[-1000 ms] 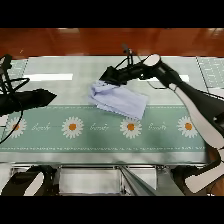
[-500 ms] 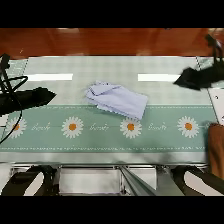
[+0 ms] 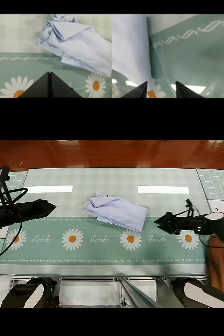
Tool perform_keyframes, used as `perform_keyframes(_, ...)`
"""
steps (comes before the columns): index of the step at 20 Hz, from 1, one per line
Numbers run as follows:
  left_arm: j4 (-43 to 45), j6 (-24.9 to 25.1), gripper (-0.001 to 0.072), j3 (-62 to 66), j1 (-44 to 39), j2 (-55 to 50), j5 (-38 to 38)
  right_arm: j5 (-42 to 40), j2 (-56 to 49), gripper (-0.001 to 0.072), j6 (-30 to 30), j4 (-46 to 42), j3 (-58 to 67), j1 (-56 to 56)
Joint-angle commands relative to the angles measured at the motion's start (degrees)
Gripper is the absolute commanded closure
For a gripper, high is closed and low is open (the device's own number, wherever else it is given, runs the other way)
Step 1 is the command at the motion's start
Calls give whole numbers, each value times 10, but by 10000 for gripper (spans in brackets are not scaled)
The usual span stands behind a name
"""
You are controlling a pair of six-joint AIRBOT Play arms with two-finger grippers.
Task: Fold the shirts.
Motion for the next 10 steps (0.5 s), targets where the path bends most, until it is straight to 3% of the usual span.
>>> perform_keyframes(1,0,0,685,0,0,0,0,-23,-111,292,-34,84,38,63)
perform_keyframes(8,0,0,685,0,0,0,0,-20,-199,318,-3,76,163,145)
perform_keyframes(9,0,0,685,0,0,0,0,-13,-199,388,6,63,177,150)
perform_keyframes(10,0,0,685,0,0,0,0,0,-199,522,11,45,193,151)
